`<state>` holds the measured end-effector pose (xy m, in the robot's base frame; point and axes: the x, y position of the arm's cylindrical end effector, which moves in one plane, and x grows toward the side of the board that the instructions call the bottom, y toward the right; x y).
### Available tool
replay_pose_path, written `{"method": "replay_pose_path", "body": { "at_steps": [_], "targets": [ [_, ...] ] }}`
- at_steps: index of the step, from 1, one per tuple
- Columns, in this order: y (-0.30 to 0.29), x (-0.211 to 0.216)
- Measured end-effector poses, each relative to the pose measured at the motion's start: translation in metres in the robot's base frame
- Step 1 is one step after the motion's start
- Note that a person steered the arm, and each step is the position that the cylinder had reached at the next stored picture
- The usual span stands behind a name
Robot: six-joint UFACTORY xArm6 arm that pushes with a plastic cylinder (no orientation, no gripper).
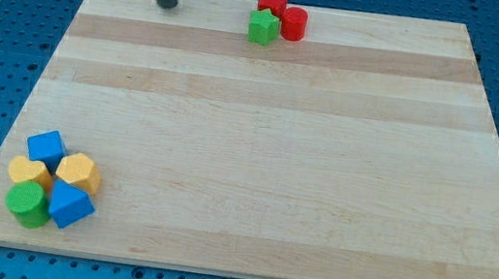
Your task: Push the red blocks downwards
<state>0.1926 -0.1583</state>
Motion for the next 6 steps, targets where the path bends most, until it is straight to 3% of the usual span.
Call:
{"method": "replay_pose_path", "body": {
  "at_steps": [1, 6],
  "targets": [
    [0.007, -0.001],
    [0.156, 0.001]
  ]
}}
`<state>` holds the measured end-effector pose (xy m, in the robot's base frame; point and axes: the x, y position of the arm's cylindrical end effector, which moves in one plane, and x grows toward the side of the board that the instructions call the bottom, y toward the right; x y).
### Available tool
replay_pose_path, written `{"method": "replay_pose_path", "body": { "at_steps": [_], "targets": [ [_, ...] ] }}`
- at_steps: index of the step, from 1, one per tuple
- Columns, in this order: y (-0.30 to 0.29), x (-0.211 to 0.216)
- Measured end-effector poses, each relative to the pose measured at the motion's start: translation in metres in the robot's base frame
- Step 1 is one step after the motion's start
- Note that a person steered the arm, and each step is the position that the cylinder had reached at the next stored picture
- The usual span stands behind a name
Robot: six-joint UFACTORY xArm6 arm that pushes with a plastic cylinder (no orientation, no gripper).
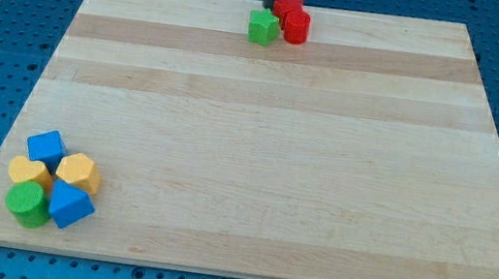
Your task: Push the red blocks downwards
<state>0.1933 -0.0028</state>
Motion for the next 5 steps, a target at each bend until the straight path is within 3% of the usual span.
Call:
{"method": "replay_pose_path", "body": {
  "at_steps": [3, 5],
  "targets": [
    [0.081, 0.048],
    [0.067, 0.037]
  ]
}}
